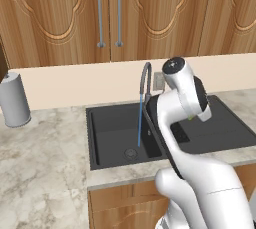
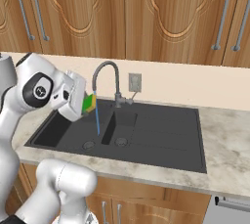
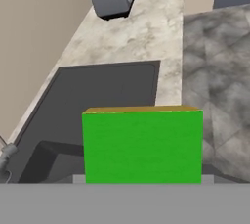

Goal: Soak the sponge with water for a few seconds and then drop it inside the sink.

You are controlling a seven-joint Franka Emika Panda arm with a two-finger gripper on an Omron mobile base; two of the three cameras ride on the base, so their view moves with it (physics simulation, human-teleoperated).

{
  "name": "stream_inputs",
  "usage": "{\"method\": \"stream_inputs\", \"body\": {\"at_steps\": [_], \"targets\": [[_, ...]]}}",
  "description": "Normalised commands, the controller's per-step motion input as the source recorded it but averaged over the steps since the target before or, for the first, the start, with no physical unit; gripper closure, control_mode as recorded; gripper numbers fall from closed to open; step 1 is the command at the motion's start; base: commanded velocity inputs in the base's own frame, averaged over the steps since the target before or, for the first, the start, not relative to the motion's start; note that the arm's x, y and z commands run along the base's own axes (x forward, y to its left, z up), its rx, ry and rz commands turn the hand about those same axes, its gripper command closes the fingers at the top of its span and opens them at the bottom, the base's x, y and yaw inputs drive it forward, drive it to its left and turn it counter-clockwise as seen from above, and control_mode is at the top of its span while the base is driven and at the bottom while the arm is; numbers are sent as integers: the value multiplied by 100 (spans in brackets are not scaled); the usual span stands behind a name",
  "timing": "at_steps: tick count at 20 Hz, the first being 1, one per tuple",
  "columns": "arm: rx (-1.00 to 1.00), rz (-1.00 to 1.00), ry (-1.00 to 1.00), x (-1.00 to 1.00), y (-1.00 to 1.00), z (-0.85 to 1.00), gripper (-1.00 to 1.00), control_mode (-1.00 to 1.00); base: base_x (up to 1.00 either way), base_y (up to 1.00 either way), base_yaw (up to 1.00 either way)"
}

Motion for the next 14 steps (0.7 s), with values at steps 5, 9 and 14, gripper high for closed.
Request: {"method": "stream_inputs", "body": {"at_steps": [5, 9, 14], "targets": [[0, 0, -2, -42, 0, 6, 100, -100, 0, 0, 0], [0, 0, -2, -73, 0, 6, 100, -100, 0, 0, 0], [-3, 0, 0, -46, 30, 0, 100, -100, 0, 0, 0]]}}
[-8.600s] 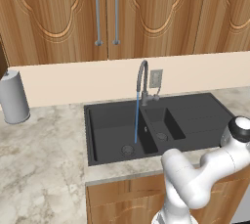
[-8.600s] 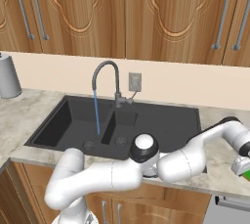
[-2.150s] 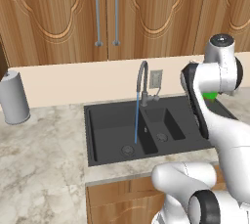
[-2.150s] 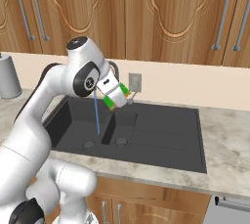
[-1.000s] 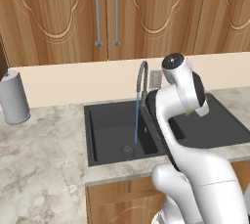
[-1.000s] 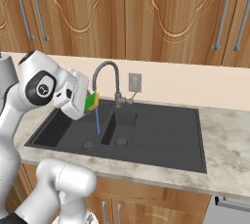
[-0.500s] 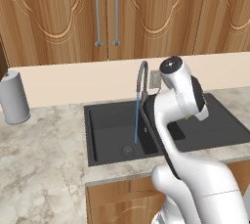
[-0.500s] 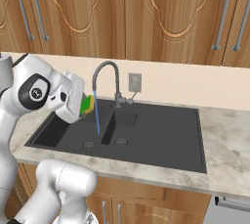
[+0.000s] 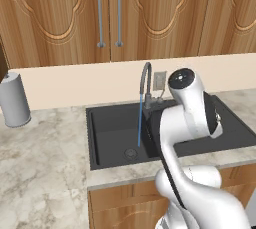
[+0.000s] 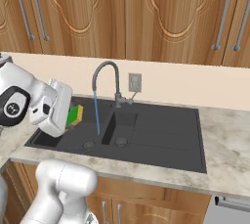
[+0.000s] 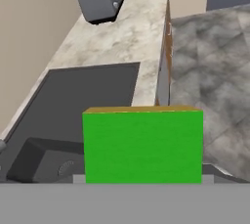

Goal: Soak the sponge with water for a few seconds and then drop it inside the sink.

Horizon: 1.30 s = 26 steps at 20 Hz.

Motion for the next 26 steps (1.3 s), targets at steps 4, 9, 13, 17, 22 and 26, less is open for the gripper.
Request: {"method": "stream_inputs", "body": {"at_steps": [4, 9, 13, 17, 22, 26], "targets": [[-11, 0, 0, -27, 67, 0, 100, -100, 0, 0, 0], [-13, 0, 0, -25, 79, -3, 100, -100, 0, 0, 0], [-16, -1, 2, -2, 71, -11, 100, -100, 0, 0, 0], [-10, -1, 12, 41, 30, -23, 100, -100, 0, 0, 0], [-7, 0, 18, 60, 8, -17, 100, -100, 0, 0, 0], [-3, -1, 12, 54, 0, -20, 100, -100, 0, 0, 0]]}}
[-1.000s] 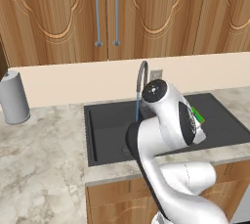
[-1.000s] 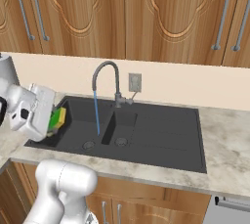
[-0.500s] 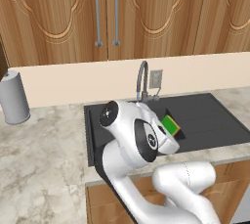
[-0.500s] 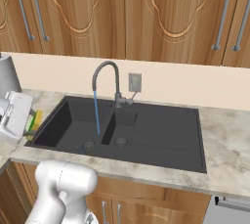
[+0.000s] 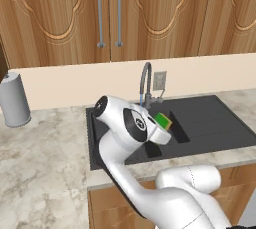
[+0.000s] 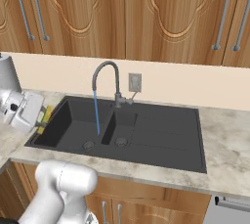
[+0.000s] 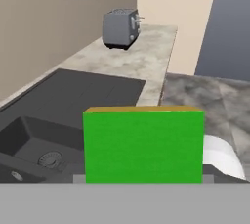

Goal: Soak the sponge with water for a few seconds and then drop it inside the sink.

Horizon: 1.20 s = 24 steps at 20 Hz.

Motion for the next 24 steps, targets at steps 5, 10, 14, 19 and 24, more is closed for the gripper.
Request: {"method": "stream_inputs", "body": {"at_steps": [5, 10, 14, 19, 24], "targets": [[0, 0, 3, 28, 0, -33, 100, -100, 0, 0, 0], [0, 0, 1, 35, 0, -44, 100, -100, 0, 0, 0], [0, 0, 0, 53, 0, -24, 100, -100, 0, 0, 0], [0, 0, 0, 54, 0, -11, 100, -100, 0, 0, 0], [0, 0, 0, 44, 0, -6, 100, -100, 0, 0, 0]]}}
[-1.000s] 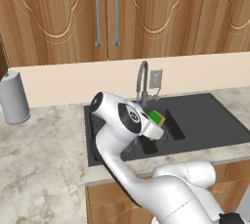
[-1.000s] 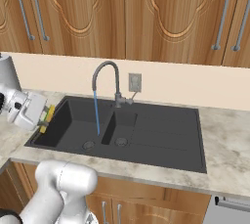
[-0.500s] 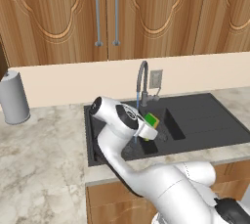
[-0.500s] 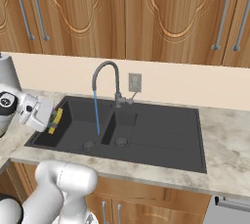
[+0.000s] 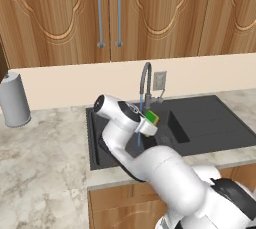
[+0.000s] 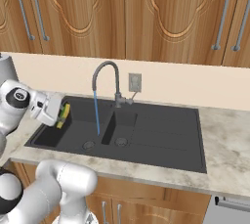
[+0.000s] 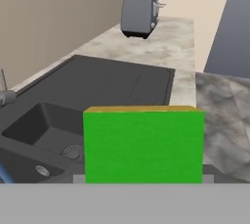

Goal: Soak the sponge with water for a few seconds and then drop it inside the sink.

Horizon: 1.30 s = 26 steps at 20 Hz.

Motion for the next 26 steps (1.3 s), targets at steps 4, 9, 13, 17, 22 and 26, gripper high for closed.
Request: {"method": "stream_inputs", "body": {"at_steps": [4, 9, 13, 17, 22, 26], "targets": [[0, 0, 0, 38, 0, -4, 100, -100, 0, 0, 0], [0, 0, 0, 32, 0, -10, 100, -100, 0, 0, 0], [0, 0, 0, 34, 0, -15, 100, -100, 0, 0, 0], [0, 0, 0, 32, -3, -22, 100, -100, 0, 0, 0], [0, 0, 0, 16, -14, -25, 100, -100, 0, 0, 0], [0, 0, 0, 13, -6, -13, 100, -100, 0, 0, 0]]}}
